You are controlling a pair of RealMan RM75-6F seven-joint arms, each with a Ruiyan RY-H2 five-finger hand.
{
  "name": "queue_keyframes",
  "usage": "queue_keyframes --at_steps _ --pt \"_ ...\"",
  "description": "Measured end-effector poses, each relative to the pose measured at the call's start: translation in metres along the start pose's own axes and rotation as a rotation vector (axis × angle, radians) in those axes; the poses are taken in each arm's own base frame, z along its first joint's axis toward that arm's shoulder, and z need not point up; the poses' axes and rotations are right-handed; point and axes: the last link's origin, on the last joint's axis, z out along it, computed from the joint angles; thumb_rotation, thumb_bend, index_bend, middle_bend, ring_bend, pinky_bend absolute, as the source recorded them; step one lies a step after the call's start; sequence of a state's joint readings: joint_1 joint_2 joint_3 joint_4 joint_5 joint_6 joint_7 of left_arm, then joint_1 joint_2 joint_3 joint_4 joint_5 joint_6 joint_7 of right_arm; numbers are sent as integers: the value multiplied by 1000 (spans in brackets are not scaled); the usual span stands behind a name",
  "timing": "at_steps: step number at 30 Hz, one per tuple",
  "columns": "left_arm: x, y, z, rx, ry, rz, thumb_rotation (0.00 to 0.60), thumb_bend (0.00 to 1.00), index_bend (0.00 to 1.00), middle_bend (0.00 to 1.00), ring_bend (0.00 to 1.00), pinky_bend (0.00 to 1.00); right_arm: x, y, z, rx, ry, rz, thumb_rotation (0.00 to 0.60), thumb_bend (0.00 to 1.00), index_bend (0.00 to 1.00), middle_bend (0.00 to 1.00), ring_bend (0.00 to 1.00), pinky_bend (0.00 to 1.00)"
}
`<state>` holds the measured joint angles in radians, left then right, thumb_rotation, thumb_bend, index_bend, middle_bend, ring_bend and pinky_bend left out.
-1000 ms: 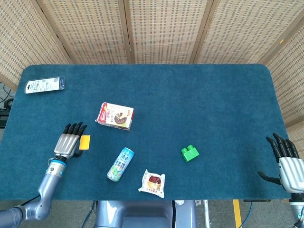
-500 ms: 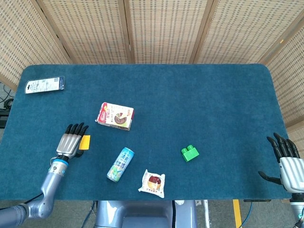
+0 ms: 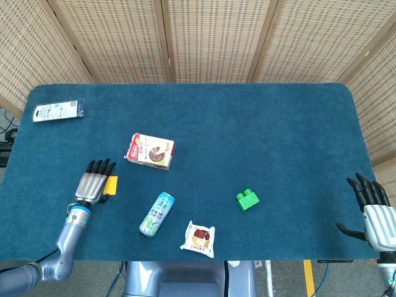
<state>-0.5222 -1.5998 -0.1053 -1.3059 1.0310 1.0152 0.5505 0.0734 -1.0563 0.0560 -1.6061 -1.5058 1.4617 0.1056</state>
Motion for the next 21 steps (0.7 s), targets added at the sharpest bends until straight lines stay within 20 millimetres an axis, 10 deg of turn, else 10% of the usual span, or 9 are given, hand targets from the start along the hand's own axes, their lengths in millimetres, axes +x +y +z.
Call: queue_keyframes --at_steps 13,21 --pt "10 -1 0 -7 91 -13 600 513 19 0 0 0 0 0 -1 2 0 5 600 103 0 0 0 0" --pt "14 -5 -6 -15 110 -37 600 469 19 0 0 0 0 0 -1 2 -3 4 600 102 0 0 0 0"
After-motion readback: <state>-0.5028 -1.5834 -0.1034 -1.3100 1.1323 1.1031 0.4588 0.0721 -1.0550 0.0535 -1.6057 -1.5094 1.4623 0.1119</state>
